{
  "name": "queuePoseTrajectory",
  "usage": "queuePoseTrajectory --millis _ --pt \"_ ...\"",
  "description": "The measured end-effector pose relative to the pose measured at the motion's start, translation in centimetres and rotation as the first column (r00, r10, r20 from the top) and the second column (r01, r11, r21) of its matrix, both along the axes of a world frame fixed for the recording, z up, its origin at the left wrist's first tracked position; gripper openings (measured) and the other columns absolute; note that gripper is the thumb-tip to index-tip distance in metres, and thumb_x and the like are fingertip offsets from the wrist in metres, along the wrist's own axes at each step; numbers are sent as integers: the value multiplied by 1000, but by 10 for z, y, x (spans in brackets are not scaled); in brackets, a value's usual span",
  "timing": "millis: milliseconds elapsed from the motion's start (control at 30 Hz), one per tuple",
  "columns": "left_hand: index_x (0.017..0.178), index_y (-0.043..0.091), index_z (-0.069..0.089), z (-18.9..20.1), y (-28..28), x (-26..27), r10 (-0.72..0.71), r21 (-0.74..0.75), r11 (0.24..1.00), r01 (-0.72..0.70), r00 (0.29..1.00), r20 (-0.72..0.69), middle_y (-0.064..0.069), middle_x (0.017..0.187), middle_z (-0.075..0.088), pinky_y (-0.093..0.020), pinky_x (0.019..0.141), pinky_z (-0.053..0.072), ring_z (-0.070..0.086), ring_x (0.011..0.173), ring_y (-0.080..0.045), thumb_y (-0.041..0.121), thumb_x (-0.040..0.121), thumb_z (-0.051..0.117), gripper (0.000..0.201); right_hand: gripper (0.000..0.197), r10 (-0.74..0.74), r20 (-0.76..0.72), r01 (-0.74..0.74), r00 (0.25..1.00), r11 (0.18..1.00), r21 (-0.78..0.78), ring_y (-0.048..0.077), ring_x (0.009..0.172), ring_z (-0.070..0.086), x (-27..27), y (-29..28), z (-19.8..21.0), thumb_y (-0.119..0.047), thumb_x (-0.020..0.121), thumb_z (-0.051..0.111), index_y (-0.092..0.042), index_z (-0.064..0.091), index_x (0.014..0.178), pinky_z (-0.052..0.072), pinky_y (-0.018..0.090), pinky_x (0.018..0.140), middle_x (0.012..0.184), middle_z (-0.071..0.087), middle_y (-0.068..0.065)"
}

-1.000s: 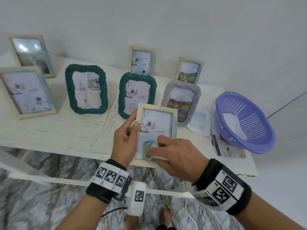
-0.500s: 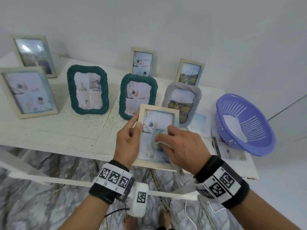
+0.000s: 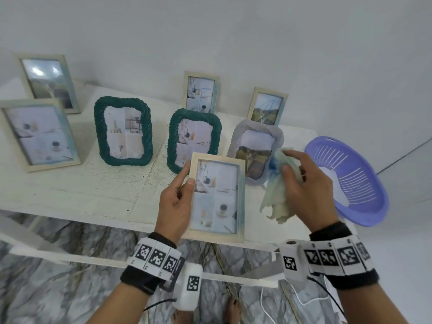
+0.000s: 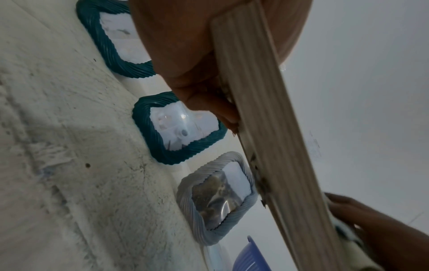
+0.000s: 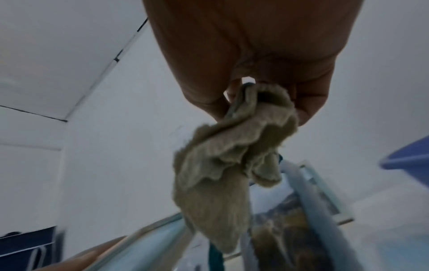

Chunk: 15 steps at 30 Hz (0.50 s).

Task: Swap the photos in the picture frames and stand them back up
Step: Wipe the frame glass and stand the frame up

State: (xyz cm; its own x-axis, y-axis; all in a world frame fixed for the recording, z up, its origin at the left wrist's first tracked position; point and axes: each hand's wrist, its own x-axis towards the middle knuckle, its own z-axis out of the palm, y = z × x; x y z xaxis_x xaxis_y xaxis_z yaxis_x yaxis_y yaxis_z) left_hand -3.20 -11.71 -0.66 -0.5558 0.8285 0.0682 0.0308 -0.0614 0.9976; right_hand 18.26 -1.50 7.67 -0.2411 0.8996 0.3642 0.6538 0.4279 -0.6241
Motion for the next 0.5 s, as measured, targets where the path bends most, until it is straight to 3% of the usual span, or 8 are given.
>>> queuePoseTrajectory --millis 100,267,400,500 --pt "139 35 45 0 1 -3 19 19 1000 -19 1000 11 13 51 29 -12 43 26 21 44 -2 16 103 43 40 26 -126 26 127 992 991 -45 21 74 55 19 16 -4 -18 94 51 -29 55 118 37 30 68 83 61 -1" --pt "137 41 49 -6 8 -9 16 22 1000 -17 1000 17 -6 67 38 -17 47 28 25 52 -9 21 103 45 40 24 -232 275 228 933 973 45 34 77 53 33 53 -37 -17 95 47 -20 54 118 38 37 69 87 56 15" --pt "135 47 51 -15 16 -13 -14 30 999 13 999 34 -6 83 49 -32 66 35 35 69 -20 27 102 47 39 27 -255 405 296 878 954 -42 44 88 56 28 80 -59 -11 96 46 -10 55 122 43 44 76 104 55 25" --pt "135 49 51 -18 22 -15 -18 23 1000 17 999 39 -3 91 49 -38 73 37 41 78 -20 27 102 48 39 42 -164 466 257 870 956 -142 45 100 54 22 101 -76 -4 94 44 -12 49 135 43 45 86 116 51 26"
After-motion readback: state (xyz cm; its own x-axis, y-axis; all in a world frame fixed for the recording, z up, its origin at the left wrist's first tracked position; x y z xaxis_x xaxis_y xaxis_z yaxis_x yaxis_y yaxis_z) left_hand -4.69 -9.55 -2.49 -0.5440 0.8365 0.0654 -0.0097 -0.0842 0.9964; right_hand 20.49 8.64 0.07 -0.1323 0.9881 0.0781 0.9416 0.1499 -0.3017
